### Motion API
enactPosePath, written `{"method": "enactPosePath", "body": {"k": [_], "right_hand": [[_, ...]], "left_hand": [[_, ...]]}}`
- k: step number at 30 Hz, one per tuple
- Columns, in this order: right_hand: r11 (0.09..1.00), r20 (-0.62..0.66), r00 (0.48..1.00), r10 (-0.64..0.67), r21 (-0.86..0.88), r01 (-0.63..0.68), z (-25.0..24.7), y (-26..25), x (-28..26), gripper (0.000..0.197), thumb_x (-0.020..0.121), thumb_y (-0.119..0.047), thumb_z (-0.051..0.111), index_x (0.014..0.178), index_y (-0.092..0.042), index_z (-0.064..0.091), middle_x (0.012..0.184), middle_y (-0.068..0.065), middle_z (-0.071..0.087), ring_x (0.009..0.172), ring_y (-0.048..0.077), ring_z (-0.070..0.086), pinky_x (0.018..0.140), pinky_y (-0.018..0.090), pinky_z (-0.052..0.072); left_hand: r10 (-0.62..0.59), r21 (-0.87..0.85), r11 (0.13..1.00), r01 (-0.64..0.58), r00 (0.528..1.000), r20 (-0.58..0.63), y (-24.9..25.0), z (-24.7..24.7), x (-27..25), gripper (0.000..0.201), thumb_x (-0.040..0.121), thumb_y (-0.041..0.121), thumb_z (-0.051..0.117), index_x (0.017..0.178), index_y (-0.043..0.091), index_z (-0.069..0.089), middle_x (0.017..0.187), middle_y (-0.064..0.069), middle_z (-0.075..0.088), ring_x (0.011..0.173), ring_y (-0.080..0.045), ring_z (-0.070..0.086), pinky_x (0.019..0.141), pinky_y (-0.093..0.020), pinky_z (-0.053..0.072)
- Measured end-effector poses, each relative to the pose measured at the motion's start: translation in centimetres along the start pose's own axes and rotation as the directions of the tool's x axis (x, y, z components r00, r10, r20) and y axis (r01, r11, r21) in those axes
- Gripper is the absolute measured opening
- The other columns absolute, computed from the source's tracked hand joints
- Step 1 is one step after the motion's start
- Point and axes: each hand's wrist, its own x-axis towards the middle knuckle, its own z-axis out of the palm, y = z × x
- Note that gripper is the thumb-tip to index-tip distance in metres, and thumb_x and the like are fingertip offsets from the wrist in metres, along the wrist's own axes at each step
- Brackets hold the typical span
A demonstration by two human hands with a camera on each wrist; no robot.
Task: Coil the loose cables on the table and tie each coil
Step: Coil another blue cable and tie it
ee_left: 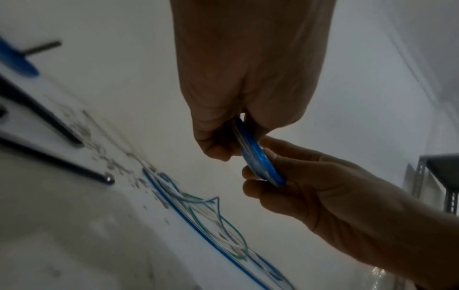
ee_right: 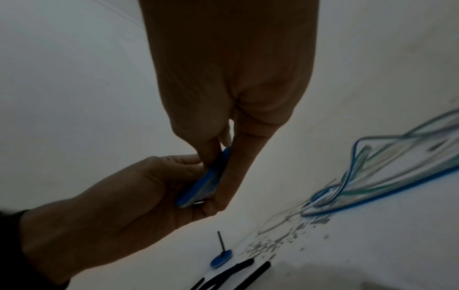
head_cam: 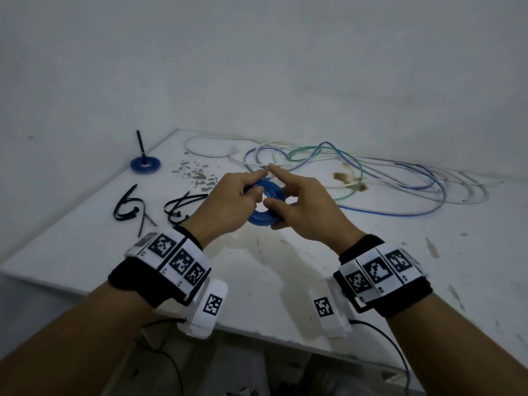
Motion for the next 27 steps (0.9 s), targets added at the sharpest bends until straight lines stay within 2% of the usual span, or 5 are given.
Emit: {"method": "enactPosePath", "body": {"k": [6, 10, 17, 23, 27], "right_hand": [[0.990, 0.055, 0.998, 0.017, 0.137, -0.024, 5.4, -2.3, 2.0, 0.041, 0.091, -0.010, 0.069, 0.131, -0.014, 0.061, 0.091, -0.004, 0.065, 0.064, 0.021, 0.074, 0.065, 0.031, 0.062], [0.977, 0.080, 0.997, -0.001, 0.213, -0.016, 8.9, -4.5, 4.2, 0.037, 0.087, -0.012, 0.074, 0.123, -0.011, 0.067, 0.093, 0.005, 0.071, 0.068, 0.023, 0.074, 0.063, 0.038, 0.063], [0.972, 0.230, 0.967, 0.107, 0.179, -0.150, 12.9, -5.6, 6.6, 0.049, 0.094, -0.034, 0.066, 0.134, -0.009, 0.053, 0.087, 0.011, 0.075, 0.069, 0.023, 0.075, 0.067, 0.040, 0.063], [0.926, 0.304, 0.901, 0.310, -0.312, -0.213, 13.0, -3.0, 7.0, 0.089, 0.097, -0.066, 0.028, 0.110, 0.014, 0.064, 0.100, 0.028, 0.070, 0.079, 0.032, 0.071, 0.054, 0.034, 0.060], [0.867, 0.367, 0.856, 0.363, -0.470, -0.166, 13.0, -2.1, 7.0, 0.064, 0.102, -0.052, 0.037, 0.100, 0.004, 0.068, 0.090, 0.022, 0.072, 0.074, 0.032, 0.071, 0.070, 0.038, 0.062]], "left_hand": [[-0.080, 0.137, 0.987, 0.083, 0.996, -0.029, -2.6, -5.7, -1.3, 0.045, 0.103, 0.017, 0.047, 0.148, 0.014, 0.043, 0.138, -0.004, 0.057, 0.112, -0.017, 0.060, 0.089, -0.023, 0.044], [-0.110, -0.110, 0.990, 0.086, 0.966, -0.233, -4.2, -8.2, -2.6, 0.029, 0.104, 0.026, 0.043, 0.130, 0.022, 0.055, 0.096, -0.008, 0.070, 0.085, -0.017, 0.067, 0.081, -0.031, 0.054], [-0.178, -0.146, 0.981, 0.130, 0.906, -0.385, -8.1, -11.0, -3.4, 0.020, 0.104, 0.030, 0.045, 0.109, 0.015, 0.059, 0.078, 0.004, 0.061, 0.057, 0.001, 0.056, 0.055, -0.015, 0.041], [-0.187, -0.136, 0.980, 0.147, 0.918, -0.350, -10.1, -10.7, -2.8, 0.020, 0.103, 0.026, 0.048, 0.106, 0.011, 0.061, 0.076, 0.003, 0.059, 0.051, -0.001, 0.051, 0.056, -0.017, 0.038], [-0.205, -0.141, 0.977, 0.162, 0.898, -0.390, -10.2, -10.8, -2.0, 0.019, 0.103, 0.027, 0.048, 0.104, 0.014, 0.062, 0.071, 0.005, 0.057, 0.050, -0.001, 0.051, 0.053, -0.017, 0.037]]}}
